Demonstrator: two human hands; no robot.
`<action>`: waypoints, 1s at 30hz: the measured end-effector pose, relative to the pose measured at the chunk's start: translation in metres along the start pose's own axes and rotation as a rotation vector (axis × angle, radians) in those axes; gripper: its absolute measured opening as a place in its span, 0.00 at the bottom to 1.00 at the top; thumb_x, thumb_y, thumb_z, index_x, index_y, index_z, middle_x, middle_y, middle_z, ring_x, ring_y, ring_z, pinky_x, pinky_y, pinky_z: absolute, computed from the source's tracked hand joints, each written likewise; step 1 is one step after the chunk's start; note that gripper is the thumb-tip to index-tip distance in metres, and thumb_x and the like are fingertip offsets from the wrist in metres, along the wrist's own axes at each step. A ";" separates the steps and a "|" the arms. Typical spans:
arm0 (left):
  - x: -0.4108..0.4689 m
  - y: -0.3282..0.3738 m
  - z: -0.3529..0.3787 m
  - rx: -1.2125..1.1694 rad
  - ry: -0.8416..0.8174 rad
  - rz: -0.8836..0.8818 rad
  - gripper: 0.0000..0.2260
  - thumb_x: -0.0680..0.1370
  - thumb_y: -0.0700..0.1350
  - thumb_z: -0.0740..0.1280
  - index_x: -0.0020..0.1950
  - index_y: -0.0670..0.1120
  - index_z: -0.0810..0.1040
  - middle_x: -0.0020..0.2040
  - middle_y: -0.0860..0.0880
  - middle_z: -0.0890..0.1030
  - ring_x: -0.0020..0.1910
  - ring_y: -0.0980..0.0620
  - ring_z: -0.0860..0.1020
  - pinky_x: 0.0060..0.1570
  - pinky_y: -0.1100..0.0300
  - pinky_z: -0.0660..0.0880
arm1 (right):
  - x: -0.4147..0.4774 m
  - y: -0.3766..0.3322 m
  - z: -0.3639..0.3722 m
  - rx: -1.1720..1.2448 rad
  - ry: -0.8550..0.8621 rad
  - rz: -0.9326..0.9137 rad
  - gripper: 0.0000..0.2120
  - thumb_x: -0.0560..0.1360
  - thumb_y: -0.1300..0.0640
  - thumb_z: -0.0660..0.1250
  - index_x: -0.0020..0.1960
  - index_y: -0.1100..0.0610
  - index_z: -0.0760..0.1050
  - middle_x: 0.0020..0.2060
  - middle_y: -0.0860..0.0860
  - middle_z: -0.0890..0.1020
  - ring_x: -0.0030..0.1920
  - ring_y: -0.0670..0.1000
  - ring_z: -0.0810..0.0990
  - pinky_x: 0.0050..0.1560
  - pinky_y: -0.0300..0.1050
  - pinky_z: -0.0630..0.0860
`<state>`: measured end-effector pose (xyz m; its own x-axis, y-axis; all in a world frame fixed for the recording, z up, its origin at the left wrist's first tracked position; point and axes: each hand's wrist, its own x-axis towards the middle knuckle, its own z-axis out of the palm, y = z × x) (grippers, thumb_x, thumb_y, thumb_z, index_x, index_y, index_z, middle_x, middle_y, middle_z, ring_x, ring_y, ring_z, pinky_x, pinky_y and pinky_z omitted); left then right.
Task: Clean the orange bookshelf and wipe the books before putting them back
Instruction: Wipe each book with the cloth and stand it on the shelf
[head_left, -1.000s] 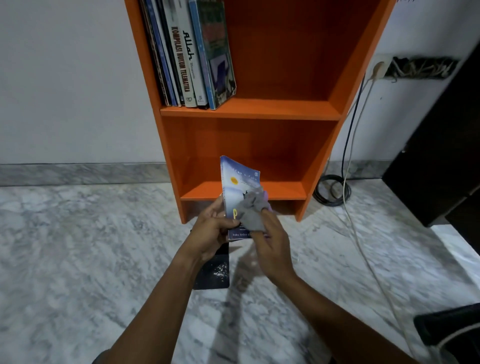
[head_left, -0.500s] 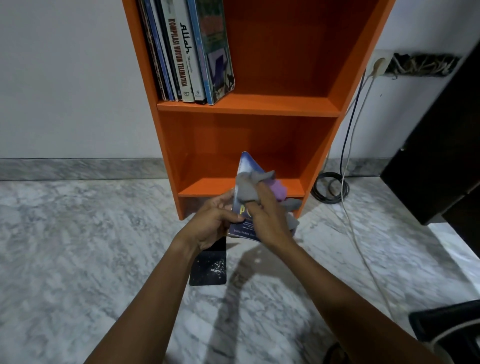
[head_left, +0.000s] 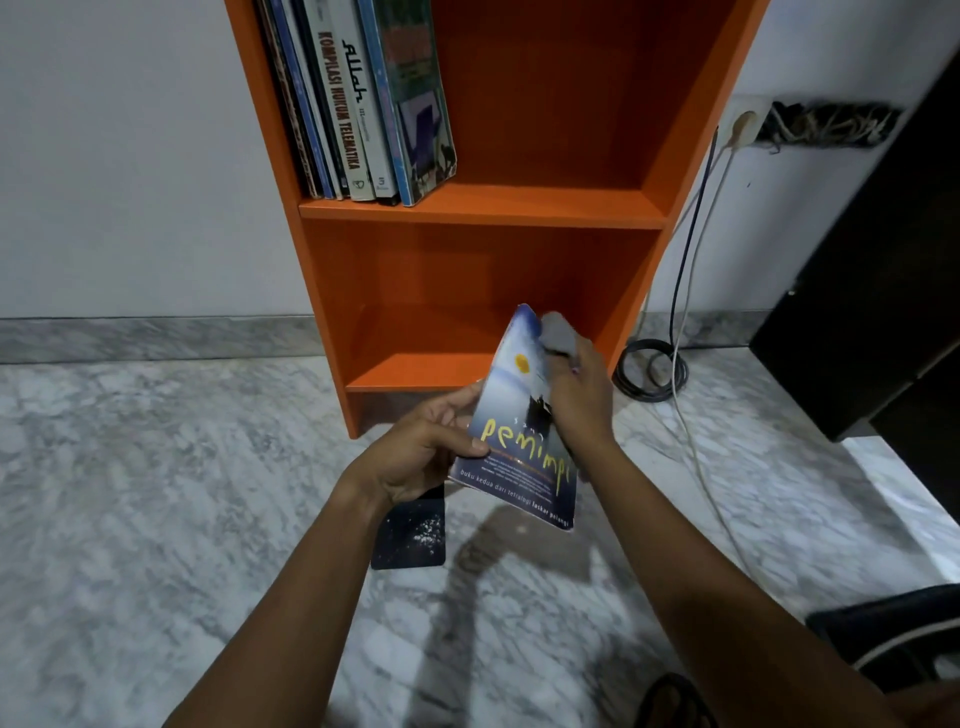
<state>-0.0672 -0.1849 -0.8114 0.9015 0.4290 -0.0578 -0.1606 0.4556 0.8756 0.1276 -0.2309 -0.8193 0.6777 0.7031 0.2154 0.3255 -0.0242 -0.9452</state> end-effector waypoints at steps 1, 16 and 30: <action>0.001 0.002 -0.003 -0.005 0.007 0.012 0.35 0.69 0.27 0.67 0.76 0.44 0.70 0.66 0.35 0.78 0.54 0.40 0.82 0.51 0.53 0.80 | 0.002 0.005 -0.005 0.089 0.043 0.109 0.07 0.79 0.52 0.65 0.55 0.44 0.79 0.53 0.47 0.82 0.54 0.53 0.81 0.55 0.51 0.76; 0.024 0.011 0.000 0.327 0.700 0.164 0.41 0.74 0.53 0.76 0.82 0.53 0.57 0.71 0.49 0.73 0.68 0.49 0.74 0.58 0.54 0.73 | -0.033 -0.049 0.000 0.311 -0.095 0.118 0.16 0.73 0.71 0.71 0.53 0.52 0.82 0.48 0.48 0.87 0.47 0.46 0.86 0.50 0.45 0.80; 0.001 0.011 0.057 -0.219 0.415 0.262 0.19 0.83 0.55 0.56 0.52 0.45 0.81 0.43 0.47 0.87 0.41 0.51 0.86 0.42 0.60 0.83 | -0.042 -0.052 0.046 -0.058 -0.234 -0.174 0.19 0.80 0.38 0.60 0.67 0.43 0.69 0.64 0.46 0.77 0.65 0.50 0.76 0.65 0.59 0.76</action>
<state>-0.0449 -0.2238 -0.7746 0.5925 0.8021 -0.0741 -0.4790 0.4248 0.7682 0.0519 -0.2268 -0.7904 0.4399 0.8451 0.3040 0.4648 0.0754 -0.8822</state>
